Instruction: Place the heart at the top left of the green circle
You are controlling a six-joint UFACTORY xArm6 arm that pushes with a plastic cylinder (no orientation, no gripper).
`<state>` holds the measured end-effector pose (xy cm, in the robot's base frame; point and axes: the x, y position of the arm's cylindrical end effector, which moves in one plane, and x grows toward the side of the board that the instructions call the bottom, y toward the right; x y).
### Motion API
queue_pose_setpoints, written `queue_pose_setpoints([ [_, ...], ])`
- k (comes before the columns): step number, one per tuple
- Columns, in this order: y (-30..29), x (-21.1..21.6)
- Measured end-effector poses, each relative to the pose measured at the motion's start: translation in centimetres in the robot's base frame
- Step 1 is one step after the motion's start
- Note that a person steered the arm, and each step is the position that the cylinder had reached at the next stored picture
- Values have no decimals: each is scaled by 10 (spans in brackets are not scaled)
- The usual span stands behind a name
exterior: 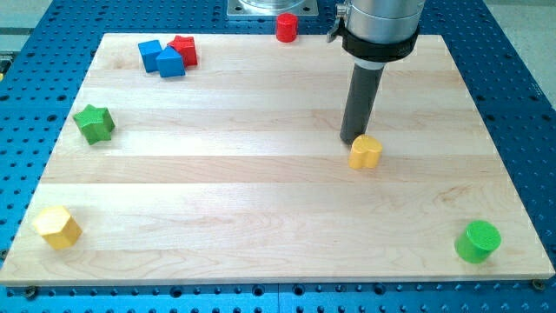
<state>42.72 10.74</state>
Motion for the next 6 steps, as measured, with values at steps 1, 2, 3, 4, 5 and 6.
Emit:
queue_pose_setpoints([
  [1, 4, -6],
  [2, 12, 0],
  [3, 18, 48],
  [4, 54, 96],
  [5, 14, 66],
  [6, -10, 49],
])
